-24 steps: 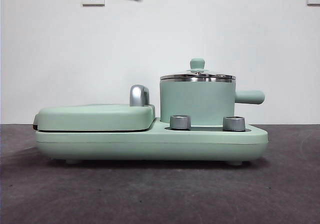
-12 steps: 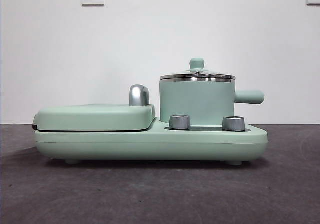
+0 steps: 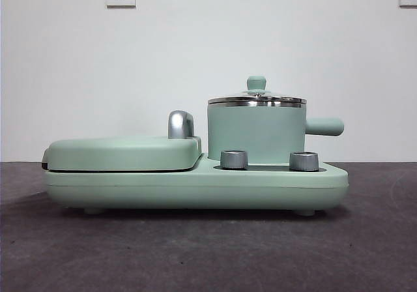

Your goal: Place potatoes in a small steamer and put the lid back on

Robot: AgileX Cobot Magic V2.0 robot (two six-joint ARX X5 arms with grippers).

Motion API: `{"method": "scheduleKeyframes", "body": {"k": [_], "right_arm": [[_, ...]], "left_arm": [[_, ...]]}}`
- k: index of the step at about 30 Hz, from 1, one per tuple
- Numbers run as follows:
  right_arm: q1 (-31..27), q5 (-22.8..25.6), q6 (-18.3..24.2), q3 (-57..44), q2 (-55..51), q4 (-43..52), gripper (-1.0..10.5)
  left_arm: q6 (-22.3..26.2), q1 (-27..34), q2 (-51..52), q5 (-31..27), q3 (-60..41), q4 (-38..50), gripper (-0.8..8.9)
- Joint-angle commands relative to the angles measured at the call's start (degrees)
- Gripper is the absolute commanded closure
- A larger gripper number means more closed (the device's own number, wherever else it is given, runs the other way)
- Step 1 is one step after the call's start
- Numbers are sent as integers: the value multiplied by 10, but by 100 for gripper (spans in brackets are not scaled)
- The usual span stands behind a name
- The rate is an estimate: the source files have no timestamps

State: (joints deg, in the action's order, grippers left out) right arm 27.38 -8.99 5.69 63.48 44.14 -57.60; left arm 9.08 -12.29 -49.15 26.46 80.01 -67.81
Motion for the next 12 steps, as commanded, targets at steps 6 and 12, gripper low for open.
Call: {"method": "scheduleKeyframes", "body": {"k": [6, 12], "right_arm": [[4, -6, -6, 5, 3, -7, 729], [4, -6, -6, 5, 3, -10, 922]], "left_arm": [[-48, 5, 108, -13, -213, 176, 479], [-95, 5, 110, 3, -262, 234, 831]]}}
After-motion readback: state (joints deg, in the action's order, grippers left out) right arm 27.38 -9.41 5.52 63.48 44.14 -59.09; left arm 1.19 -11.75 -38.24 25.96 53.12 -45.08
